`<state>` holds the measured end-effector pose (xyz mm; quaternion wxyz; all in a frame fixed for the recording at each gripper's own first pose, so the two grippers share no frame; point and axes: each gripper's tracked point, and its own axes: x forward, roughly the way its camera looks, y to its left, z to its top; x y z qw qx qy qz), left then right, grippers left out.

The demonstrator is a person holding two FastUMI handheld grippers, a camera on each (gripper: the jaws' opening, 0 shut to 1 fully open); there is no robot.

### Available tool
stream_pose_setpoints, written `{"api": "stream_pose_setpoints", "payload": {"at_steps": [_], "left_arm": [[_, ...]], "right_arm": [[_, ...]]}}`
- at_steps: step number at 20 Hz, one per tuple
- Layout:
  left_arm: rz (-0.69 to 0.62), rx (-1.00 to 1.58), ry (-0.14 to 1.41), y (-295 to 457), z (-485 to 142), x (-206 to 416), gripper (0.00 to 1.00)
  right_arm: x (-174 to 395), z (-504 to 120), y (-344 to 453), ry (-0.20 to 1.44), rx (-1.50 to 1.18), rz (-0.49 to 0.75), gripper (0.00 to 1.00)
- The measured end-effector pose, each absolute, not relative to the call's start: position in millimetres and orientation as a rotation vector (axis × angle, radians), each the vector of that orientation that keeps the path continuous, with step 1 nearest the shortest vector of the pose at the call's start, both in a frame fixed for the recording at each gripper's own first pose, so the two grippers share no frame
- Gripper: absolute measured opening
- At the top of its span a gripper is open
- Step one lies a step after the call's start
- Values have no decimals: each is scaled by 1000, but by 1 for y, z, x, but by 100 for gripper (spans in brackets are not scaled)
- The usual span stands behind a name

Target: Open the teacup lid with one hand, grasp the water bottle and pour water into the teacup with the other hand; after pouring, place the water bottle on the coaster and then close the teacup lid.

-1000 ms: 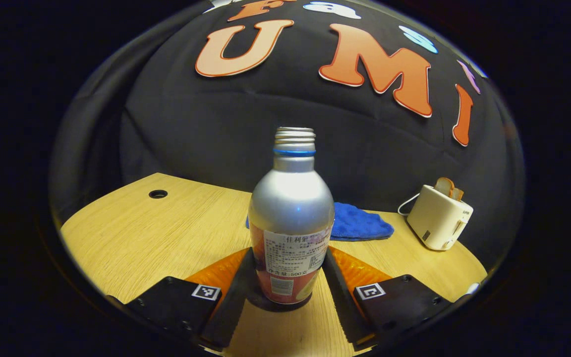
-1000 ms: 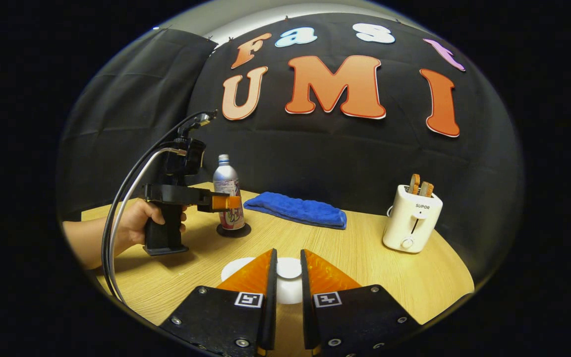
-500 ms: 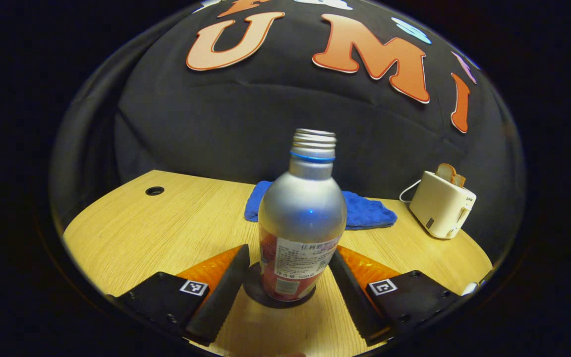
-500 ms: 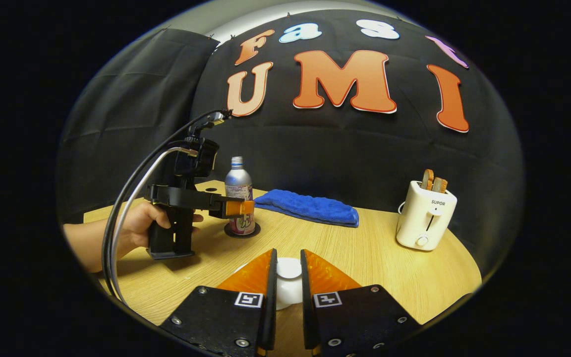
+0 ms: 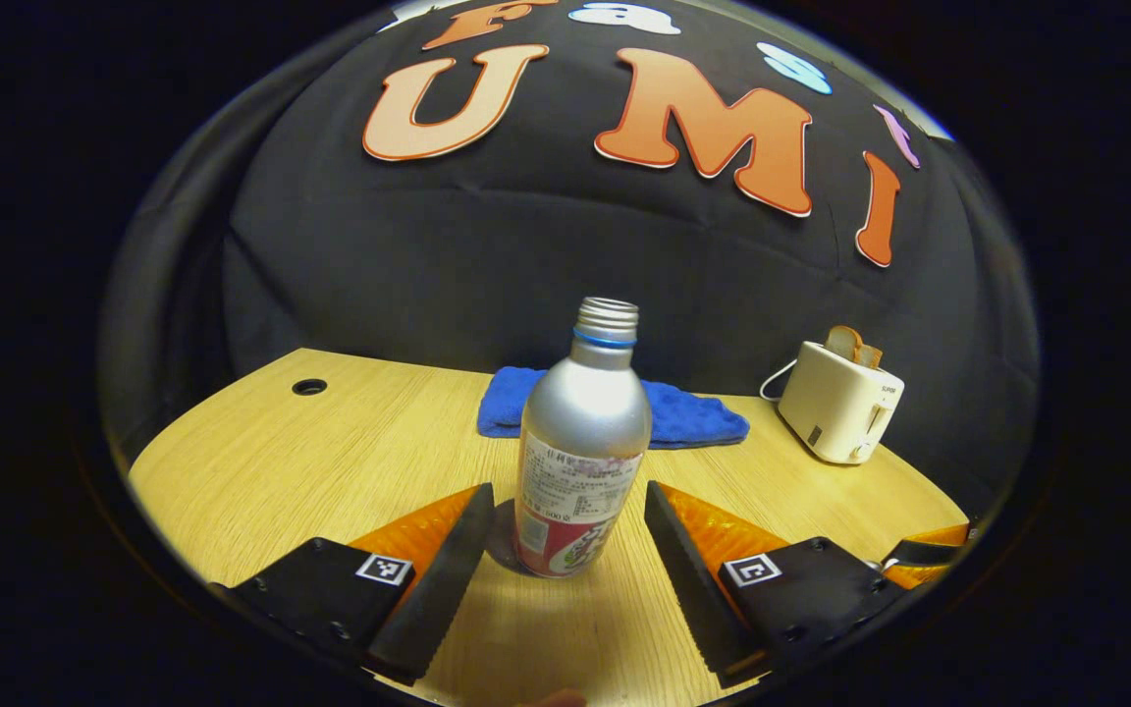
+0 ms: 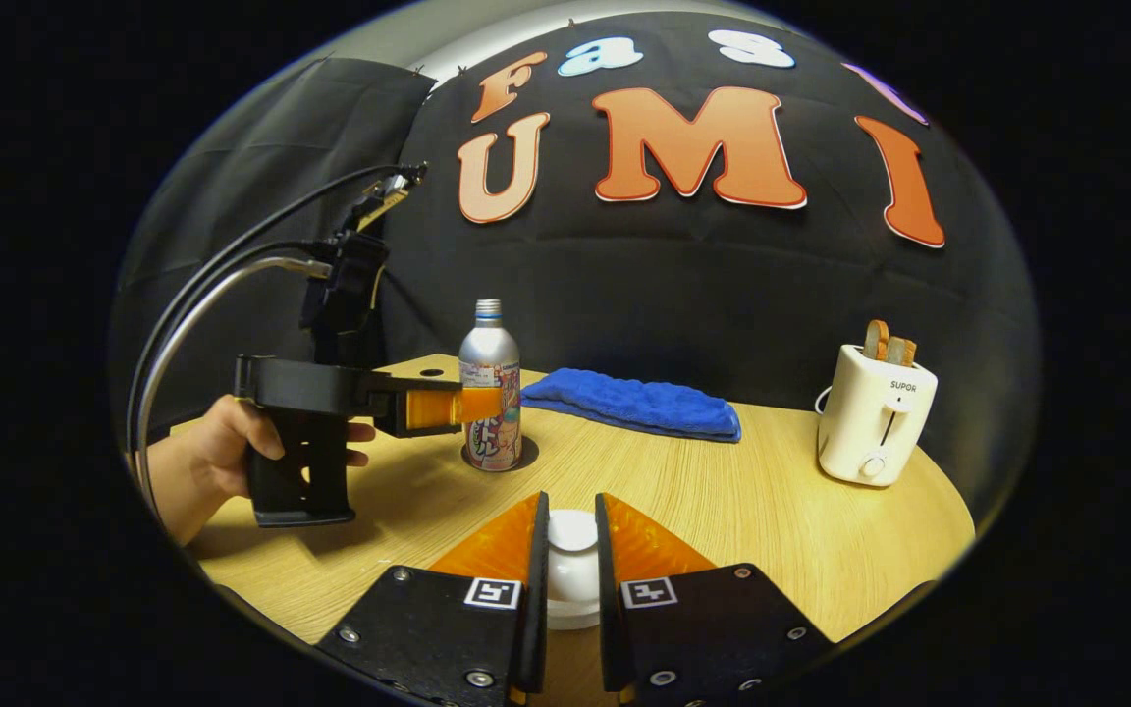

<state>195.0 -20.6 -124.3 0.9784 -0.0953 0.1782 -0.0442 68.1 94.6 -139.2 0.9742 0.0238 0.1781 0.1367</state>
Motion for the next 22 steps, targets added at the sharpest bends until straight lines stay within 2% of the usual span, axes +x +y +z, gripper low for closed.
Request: {"api": "stream_pose_setpoints", "payload": {"at_steps": [13,15,16,19,22], "left_arm": [[-86,-132,197,-18,-65,141,99],[-75,-124,157,-17,-50,135,99],[-71,-123,135,-16,-42,132,99],[-56,-121,64,-13,-18,119,99],[-28,-116,7,-7,-1,106,99]], "right_arm": [[67,-151,96,370,24,246,24],[67,-144,95,349,41,233,38],[67,-139,93,335,42,222,41],[66,-112,86,257,47,193,58],[63,-83,73,186,78,156,67]]}}
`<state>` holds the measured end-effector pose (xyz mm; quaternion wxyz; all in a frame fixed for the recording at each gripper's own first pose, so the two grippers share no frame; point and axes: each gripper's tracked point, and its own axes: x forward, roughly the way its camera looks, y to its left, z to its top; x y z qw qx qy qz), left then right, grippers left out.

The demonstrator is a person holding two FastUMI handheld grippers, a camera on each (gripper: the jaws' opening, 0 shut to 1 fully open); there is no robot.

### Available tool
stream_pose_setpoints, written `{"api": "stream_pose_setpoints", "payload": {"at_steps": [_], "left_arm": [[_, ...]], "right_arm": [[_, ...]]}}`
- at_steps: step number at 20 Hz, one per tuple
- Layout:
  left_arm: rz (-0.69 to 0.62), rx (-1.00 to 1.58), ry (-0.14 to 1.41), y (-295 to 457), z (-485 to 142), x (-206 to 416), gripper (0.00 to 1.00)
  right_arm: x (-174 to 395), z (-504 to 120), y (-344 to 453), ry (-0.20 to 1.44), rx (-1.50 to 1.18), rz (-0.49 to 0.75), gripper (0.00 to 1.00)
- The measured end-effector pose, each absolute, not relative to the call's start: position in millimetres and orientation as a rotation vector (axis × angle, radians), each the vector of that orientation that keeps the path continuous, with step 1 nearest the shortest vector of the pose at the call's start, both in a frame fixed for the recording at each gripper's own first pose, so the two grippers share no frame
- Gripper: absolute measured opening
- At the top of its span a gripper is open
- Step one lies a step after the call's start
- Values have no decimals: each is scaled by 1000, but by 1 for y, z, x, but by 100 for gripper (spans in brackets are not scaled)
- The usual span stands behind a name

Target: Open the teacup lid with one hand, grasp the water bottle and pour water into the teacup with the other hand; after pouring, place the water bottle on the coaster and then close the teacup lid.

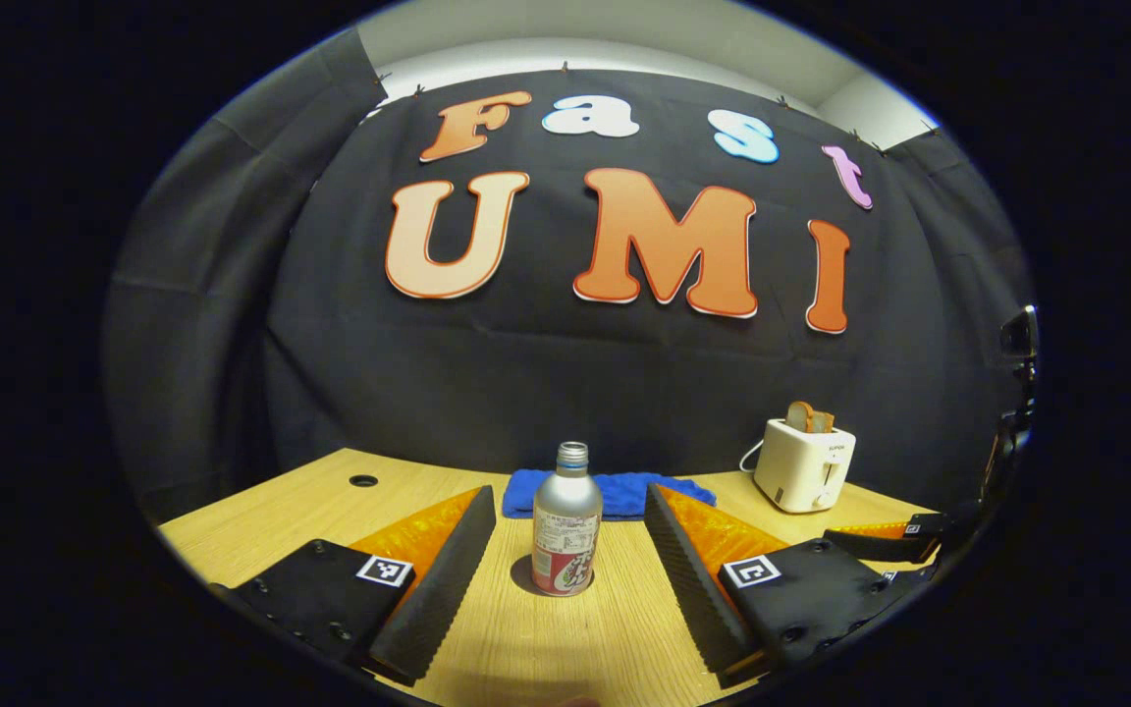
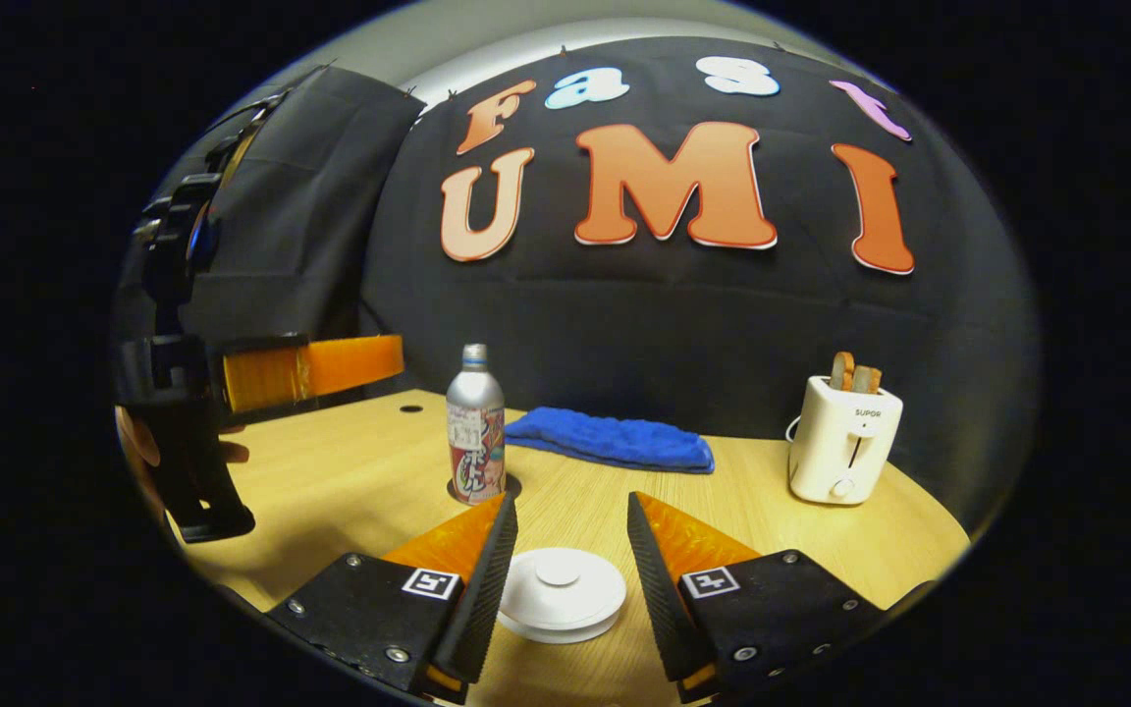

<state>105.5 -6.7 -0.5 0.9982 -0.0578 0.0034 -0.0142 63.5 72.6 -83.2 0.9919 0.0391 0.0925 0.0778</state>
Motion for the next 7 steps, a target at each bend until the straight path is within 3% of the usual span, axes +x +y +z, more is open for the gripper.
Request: {"api": "stream_pose_setpoints", "payload": {"at_steps": [3,7], "left_arm": [[-5,-98,-37,0,11,90,100],[26,-80,-71,10,19,71,100]], "right_arm": [[59,-57,56,114,72,112,75],[50,-40,38,67,55,74,76]]}}
